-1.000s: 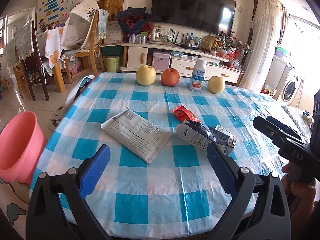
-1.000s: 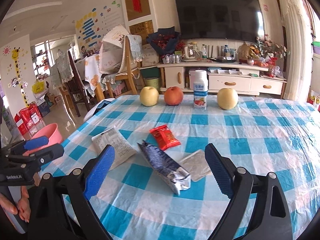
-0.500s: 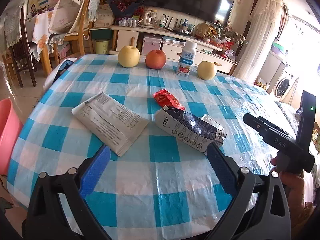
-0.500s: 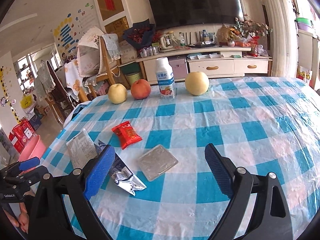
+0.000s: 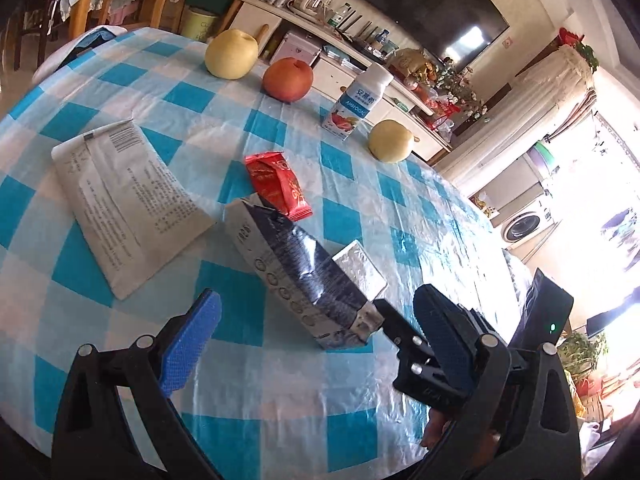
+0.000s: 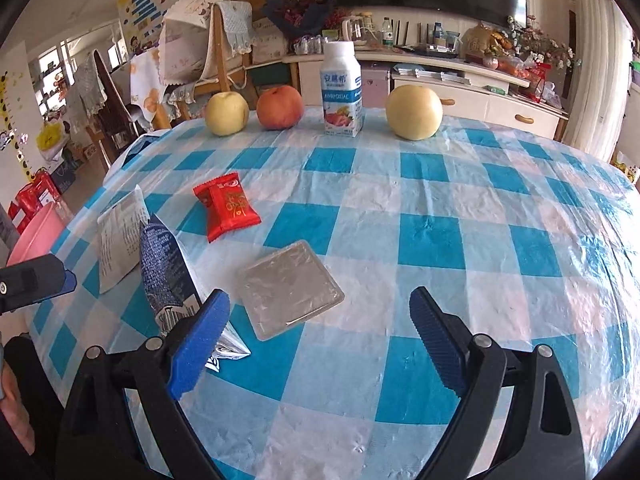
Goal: Collect trash
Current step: 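Move both tools back over the table toward the blue-white carton, then grasp the white milk carton with the left tool while the right tool grasps the silver foil tray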
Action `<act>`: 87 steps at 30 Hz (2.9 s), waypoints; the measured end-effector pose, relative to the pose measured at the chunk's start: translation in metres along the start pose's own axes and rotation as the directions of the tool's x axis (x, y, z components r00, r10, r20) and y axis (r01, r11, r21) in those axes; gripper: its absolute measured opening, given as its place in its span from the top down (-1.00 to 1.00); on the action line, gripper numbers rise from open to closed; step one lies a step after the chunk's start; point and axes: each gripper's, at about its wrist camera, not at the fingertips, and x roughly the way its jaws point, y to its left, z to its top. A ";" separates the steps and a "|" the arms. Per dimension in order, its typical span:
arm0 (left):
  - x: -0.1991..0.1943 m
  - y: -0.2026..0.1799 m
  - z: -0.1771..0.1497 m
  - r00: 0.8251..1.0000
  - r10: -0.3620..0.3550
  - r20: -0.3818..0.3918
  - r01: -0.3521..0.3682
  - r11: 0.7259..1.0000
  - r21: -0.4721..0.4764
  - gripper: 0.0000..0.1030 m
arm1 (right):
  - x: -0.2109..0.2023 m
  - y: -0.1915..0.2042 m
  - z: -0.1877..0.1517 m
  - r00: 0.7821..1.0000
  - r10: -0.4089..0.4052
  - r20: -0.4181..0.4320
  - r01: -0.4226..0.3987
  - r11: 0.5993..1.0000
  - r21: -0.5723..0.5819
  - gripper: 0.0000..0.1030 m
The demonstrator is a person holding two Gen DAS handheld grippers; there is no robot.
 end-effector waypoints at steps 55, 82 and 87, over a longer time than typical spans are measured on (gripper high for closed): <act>0.030 -0.001 -0.015 0.968 0.248 -0.043 -0.230 0.943 0.240 -0.07 | 0.058 0.014 0.010 0.991 0.019 -0.133 -0.050 0.972 -0.230 -0.78; -0.034 0.016 -0.024 0.987 0.155 0.033 -0.158 0.966 0.203 -0.05 | 0.014 0.008 0.011 0.994 0.106 -0.015 -0.107 0.991 -0.084 -0.29; -0.053 0.022 -0.024 0.989 0.137 0.058 -0.146 0.971 0.192 -0.05 | 0.001 0.017 0.008 0.992 0.130 0.006 -0.129 0.989 -0.070 -0.29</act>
